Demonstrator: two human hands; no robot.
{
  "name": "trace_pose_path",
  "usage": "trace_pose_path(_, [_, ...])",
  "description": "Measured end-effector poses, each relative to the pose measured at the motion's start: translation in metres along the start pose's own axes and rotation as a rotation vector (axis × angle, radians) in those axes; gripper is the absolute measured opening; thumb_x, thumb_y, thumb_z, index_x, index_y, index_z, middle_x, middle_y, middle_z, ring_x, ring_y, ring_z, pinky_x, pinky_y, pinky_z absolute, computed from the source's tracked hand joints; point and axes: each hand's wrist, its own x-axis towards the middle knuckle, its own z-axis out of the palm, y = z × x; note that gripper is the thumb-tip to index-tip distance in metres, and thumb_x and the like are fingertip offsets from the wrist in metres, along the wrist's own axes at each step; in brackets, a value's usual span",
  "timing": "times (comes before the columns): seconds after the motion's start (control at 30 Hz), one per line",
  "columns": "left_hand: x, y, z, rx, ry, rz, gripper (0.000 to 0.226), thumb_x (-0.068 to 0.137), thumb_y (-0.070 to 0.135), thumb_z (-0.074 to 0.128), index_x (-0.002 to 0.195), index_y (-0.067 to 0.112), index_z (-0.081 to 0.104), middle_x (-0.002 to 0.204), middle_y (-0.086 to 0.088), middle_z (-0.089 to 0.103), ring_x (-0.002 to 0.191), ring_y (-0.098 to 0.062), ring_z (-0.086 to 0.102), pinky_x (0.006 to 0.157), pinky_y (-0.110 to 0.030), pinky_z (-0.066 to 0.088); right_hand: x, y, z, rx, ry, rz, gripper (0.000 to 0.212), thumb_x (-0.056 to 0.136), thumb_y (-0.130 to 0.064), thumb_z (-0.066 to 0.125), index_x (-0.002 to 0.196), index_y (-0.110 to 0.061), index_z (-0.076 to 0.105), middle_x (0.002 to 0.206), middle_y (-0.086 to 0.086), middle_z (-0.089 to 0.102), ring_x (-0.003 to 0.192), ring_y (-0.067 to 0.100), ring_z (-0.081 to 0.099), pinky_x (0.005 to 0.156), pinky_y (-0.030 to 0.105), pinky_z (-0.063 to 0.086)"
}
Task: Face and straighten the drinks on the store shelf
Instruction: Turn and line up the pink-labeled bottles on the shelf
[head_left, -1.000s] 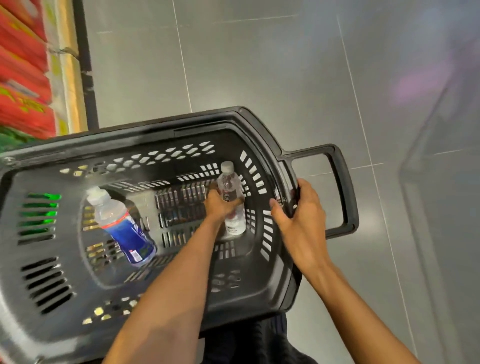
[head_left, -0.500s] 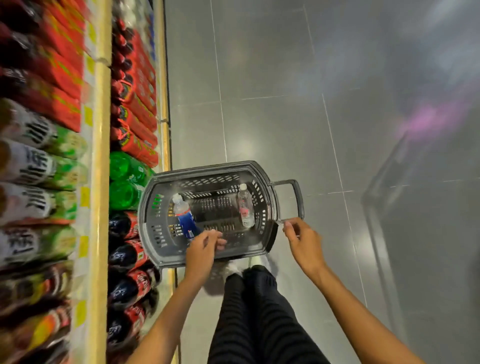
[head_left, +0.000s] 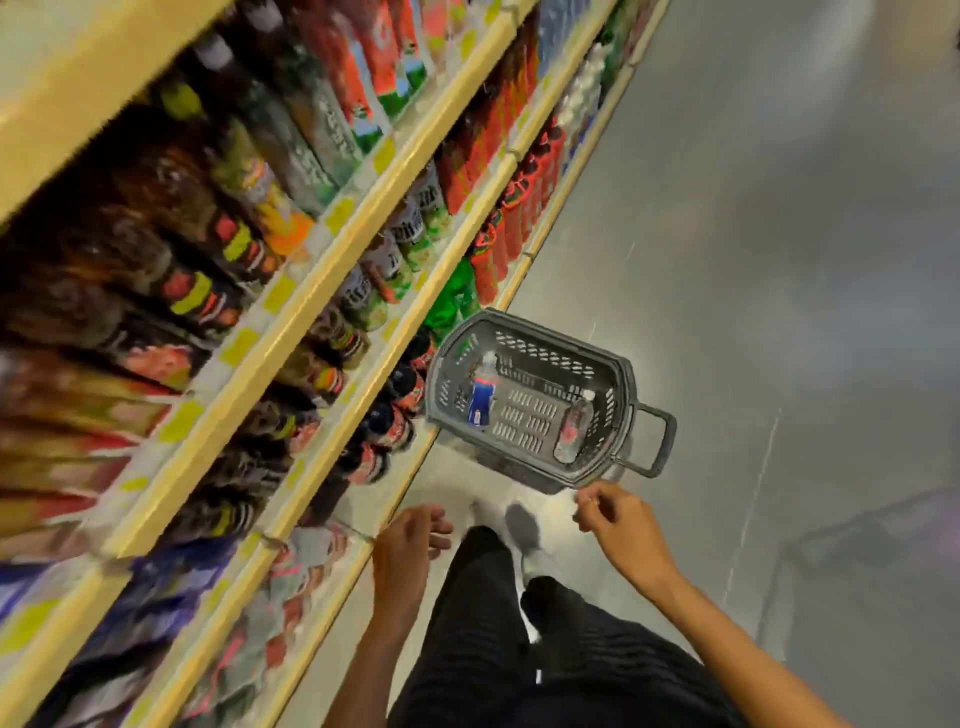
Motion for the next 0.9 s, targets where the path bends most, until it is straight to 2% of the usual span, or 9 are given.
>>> trace_pose_path(0.1, [-0.041,-0.030,-0.021,-0.074,0.122,-0.023,0.028,0.100,0.013,0.044,0.084,0.014,0.066,0.072,-0.002,0.071,0.061,-0.015,0.067,0.055,-0.020,0.049,-0.011,-0.009,0.010,-0.115,-0.117,-0.080,0.018,0.097,-0.014,0.052,0.087,-0.008,0.066,0.076,0.004,0.070,0.073,0.020,0.067,0.073,0.034,0.054])
trace_pose_path(0.2, [-0.077,-0.054,-0.044,-0.140,0.259,-0.021,0.028,0.101,0.011,0.043,0.087,0.014,0.067,0.077,-0.003,0.072,0.065,-0.015,0.068,0.058,-0.018,0.051,-0.020,-0.029,0.032,-0.191,-0.254,-0.176,0.017,0.096,-0.010,0.052,0.088,-0.009,0.066,0.077,0.004,0.070,0.073,0.020,0.067,0.073,0.031,0.053])
trace_pose_path(0.37, [-0.132,-0.094,-0.098,-0.285,0.521,-0.048,0.030,0.101,0.007,0.041,0.087,0.015,0.067,0.082,-0.007,0.071,0.072,-0.025,0.068,0.065,-0.028,0.052,-0.051,-0.073,0.090,-0.291,-0.494,-0.398,0.015,0.094,-0.006,0.053,0.093,-0.014,0.065,0.079,0.000,0.069,0.073,0.012,0.065,0.065,0.009,0.046])
trace_pose_path(0.43, [-0.159,-0.114,-0.121,-0.341,0.631,-0.063,0.030,0.100,0.007,0.041,0.087,0.015,0.067,0.080,-0.007,0.071,0.071,-0.024,0.068,0.065,-0.030,0.053,-0.073,-0.087,0.121,-0.312,-0.563,-0.495,0.015,0.094,-0.006,0.054,0.092,-0.015,0.066,0.077,-0.002,0.068,0.071,0.008,0.064,0.064,0.006,0.045])
trace_pose_path(0.57, [-0.225,-0.169,-0.166,-0.430,0.810,-0.085,0.029,0.101,0.010,0.042,0.087,0.011,0.067,0.078,-0.006,0.071,0.067,-0.020,0.067,0.061,-0.026,0.053,-0.138,-0.103,0.196,-0.327,-0.688,-0.615,0.029,0.091,-0.004,0.057,0.076,-0.027,0.062,0.071,-0.002,0.068,0.066,0.013,0.065,0.059,0.006,0.043])
trace_pose_path(0.63, [-0.262,-0.203,-0.193,-0.438,0.874,-0.101,0.029,0.101,0.013,0.042,0.087,0.012,0.067,0.077,-0.005,0.071,0.064,-0.015,0.066,0.059,-0.023,0.052,-0.182,-0.103,0.239,-0.339,-0.740,-0.686,0.031,0.088,0.001,0.059,0.072,-0.025,0.062,0.068,-0.001,0.068,0.067,0.020,0.066,0.058,0.009,0.043])
trace_pose_path(0.7, [-0.291,-0.233,-0.223,-0.437,0.920,-0.114,0.029,0.101,0.015,0.043,0.084,0.013,0.066,0.075,-0.004,0.071,0.060,-0.010,0.064,0.057,-0.021,0.050,-0.224,-0.102,0.275,-0.319,-0.766,-0.723,0.030,0.087,0.001,0.061,0.072,-0.025,0.062,0.068,-0.001,0.069,0.067,0.019,0.067,0.059,0.009,0.043])
trace_pose_path(0.8, [-0.333,-0.272,-0.274,-0.425,0.994,-0.118,0.030,0.101,0.013,0.045,0.080,0.015,0.066,0.071,0.000,0.070,0.056,-0.004,0.062,0.056,-0.020,0.049,-0.288,-0.102,0.331,-0.251,-0.829,-0.758,0.034,0.089,-0.002,0.061,0.072,-0.031,0.061,0.066,-0.012,0.068,0.065,0.010,0.067,0.062,0.012,0.046])
trace_pose_path(0.9, [-0.371,-0.299,-0.322,-0.411,1.090,-0.082,0.028,0.099,0.012,0.048,0.079,0.015,0.066,0.070,0.001,0.069,0.056,-0.003,0.061,0.056,-0.018,0.049,-0.347,-0.111,0.374,-0.216,-0.951,-0.738,0.024,0.091,-0.004,0.058,0.081,-0.024,0.065,0.069,-0.011,0.068,0.068,0.008,0.067,0.064,0.012,0.048])
